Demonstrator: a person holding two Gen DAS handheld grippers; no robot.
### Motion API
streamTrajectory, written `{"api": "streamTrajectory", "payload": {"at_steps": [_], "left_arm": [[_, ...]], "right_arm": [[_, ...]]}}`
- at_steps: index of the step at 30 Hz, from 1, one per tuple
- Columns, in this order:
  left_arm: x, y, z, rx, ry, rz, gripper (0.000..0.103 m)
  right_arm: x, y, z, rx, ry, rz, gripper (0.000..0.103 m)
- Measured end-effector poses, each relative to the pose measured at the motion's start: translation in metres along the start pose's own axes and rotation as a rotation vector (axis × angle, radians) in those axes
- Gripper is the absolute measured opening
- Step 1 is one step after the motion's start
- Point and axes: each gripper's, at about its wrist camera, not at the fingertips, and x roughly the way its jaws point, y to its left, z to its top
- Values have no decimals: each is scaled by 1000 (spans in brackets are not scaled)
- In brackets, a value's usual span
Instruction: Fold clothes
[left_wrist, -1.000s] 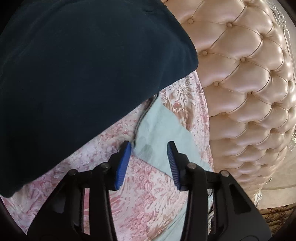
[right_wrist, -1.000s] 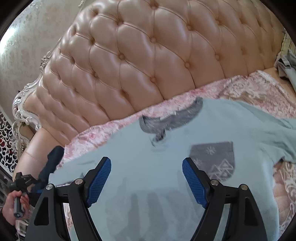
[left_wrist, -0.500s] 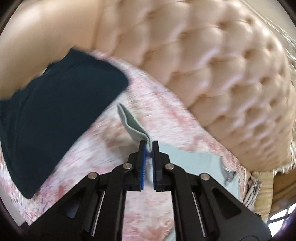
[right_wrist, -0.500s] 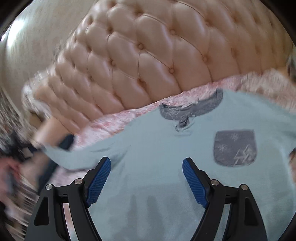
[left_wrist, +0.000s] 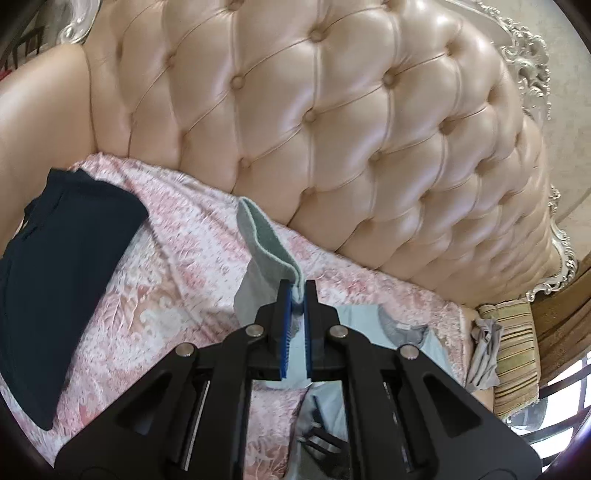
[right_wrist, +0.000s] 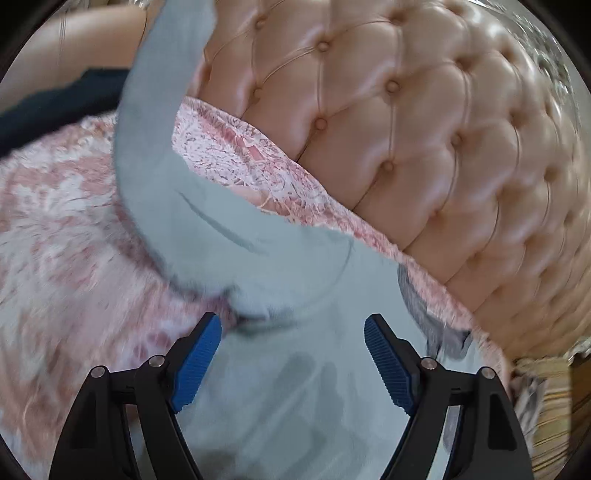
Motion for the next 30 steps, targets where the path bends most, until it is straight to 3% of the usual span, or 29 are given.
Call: {"api": "streamTrajectory", "payload": {"at_steps": [4, 6, 7, 9, 12, 15, 19, 25, 28, 30], "left_arm": [[-13, -13, 10, 21, -32, -28, 6], [-15, -21, 14, 38, -38, -39, 6], [-15, -26, 16, 48, -38, -44, 6], [-13, -36, 17, 66, -35, -52, 6], [-9, -54, 17, 94, -20, -68, 6], [-9, -71, 15, 129, -21, -81, 6], [-7, -93, 15, 166, -11, -95, 6], [17, -164, -2, 314, 44, -128, 6], [43, -209, -25, 409, 87, -127, 7], [69, -238, -57, 475, 133, -117, 7]], "right_arm": [[29, 8, 2, 17, 97, 65, 79], [29, 6, 3, 51, 83, 80, 76], [30, 6, 3, 68, 76, 87, 70], [32, 5, 4, 97, 79, 111, 32], [42, 5, 5, 138, 107, 136, 24], [49, 0, 5, 194, 129, 135, 22], [46, 10, 7, 155, 130, 141, 14], [46, 11, 8, 144, 137, 146, 12], [46, 15, 10, 134, 143, 123, 12], [45, 19, 11, 128, 146, 105, 12]]}}
